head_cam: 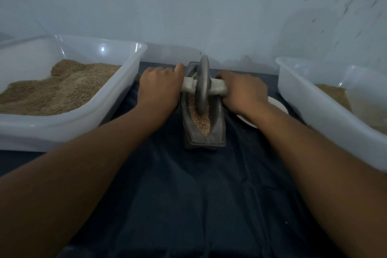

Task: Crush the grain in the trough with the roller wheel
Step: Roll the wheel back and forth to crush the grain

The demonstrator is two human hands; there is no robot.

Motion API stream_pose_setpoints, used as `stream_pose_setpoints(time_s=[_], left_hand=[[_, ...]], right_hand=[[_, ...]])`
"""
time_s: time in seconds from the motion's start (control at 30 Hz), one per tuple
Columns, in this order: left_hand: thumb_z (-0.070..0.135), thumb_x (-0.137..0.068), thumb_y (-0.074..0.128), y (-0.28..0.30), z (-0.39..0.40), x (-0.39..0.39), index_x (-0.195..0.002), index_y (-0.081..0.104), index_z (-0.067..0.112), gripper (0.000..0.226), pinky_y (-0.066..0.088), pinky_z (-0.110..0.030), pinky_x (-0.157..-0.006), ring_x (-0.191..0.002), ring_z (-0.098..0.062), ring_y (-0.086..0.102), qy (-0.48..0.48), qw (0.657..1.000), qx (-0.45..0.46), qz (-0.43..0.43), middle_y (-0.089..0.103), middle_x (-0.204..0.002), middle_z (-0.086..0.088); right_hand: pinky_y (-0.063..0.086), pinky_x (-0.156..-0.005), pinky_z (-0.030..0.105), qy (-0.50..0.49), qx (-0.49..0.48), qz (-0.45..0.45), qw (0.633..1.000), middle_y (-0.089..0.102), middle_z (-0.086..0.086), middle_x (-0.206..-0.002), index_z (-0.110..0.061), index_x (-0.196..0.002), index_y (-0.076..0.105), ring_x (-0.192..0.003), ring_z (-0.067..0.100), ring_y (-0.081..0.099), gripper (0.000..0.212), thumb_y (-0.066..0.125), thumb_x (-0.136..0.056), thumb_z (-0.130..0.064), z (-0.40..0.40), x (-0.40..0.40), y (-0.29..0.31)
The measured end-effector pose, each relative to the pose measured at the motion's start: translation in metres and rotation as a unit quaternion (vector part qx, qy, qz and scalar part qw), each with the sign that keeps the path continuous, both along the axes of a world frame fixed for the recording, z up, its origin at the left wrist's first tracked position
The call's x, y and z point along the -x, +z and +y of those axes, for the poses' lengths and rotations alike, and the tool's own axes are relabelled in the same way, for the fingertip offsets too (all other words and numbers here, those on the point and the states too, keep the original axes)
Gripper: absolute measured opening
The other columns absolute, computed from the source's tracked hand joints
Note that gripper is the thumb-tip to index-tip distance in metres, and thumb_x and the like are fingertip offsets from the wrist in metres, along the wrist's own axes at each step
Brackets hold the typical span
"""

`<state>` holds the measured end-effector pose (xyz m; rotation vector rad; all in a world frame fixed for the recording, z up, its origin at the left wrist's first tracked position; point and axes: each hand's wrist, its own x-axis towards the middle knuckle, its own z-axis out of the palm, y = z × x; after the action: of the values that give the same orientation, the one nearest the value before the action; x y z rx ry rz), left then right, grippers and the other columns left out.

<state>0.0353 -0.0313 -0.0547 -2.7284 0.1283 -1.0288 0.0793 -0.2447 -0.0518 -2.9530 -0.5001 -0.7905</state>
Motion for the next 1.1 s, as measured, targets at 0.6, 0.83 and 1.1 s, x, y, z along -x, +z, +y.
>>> stream_pose_setpoints(time_s=[0.6, 0.83, 1.1], left_hand=[[0.016, -0.077, 0.064, -0.01, -0.003, 0.049, -0.099, 0.048, 0.016, 0.028, 0.039, -0.04, -0.075, -0.081, -0.029, 0.054, -0.046, 0.998, 0.017, -0.039, 0.058, -0.089, -0.007], [0.012, -0.079, 0.063, -0.008, -0.003, 0.052, -0.1, 0.056, 0.016, 0.022, 0.033, -0.039, -0.076, -0.082, -0.03, 0.052, -0.06, 0.995, 0.038, -0.068, 0.056, -0.088, -0.007], [0.01, -0.08, 0.059, 0.004, 0.001, 0.061, -0.109, 0.062, 0.021, 0.031, 0.032, -0.043, -0.08, -0.092, -0.031, 0.053, -0.051, 0.993, 0.06, -0.088, 0.058, -0.095, -0.006]], right_hand=[[0.026, -0.075, 0.037, 0.021, -0.094, -0.092, 0.991, 0.068, -0.005, -0.092, -0.032, -0.105, 0.069, -0.085, 0.026, 0.06, 0.02, 0.064, -0.086, -0.027, 0.001, 0.064, -0.01], [0.02, -0.075, 0.034, 0.04, -0.121, -0.097, 0.987, 0.067, -0.007, -0.095, -0.035, -0.108, 0.07, -0.089, 0.023, 0.059, 0.024, 0.062, -0.086, -0.03, -0.001, 0.067, -0.012], [0.024, -0.078, 0.036, 0.043, -0.146, -0.117, 0.981, 0.068, -0.009, -0.097, -0.036, -0.109, 0.071, -0.092, 0.022, 0.059, 0.027, 0.065, -0.086, -0.022, 0.006, 0.07, -0.007]])
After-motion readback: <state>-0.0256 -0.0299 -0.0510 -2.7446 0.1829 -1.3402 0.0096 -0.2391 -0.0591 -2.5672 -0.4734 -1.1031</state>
